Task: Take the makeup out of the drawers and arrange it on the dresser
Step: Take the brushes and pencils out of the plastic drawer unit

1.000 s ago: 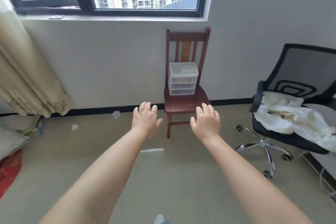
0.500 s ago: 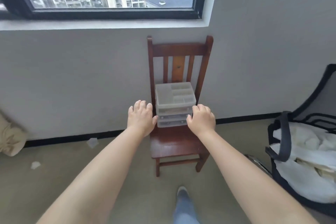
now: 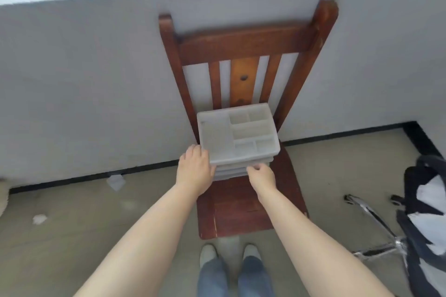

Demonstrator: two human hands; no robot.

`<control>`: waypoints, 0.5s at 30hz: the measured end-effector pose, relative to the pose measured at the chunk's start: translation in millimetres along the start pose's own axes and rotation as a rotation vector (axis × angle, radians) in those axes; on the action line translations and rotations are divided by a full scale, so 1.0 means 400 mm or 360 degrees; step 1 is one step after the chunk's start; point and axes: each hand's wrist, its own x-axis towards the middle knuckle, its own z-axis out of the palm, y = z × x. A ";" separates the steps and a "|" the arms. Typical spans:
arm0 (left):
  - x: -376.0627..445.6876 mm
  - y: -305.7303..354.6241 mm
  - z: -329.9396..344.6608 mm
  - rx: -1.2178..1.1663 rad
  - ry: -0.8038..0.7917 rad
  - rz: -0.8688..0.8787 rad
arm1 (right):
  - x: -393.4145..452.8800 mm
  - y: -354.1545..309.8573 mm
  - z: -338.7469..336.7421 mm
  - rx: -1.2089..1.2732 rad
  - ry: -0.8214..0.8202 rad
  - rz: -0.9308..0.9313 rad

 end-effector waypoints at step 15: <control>0.182 -0.130 0.200 -0.0251 -0.0039 0.0408 | 0.254 0.063 0.169 0.2172 0.0064 0.0562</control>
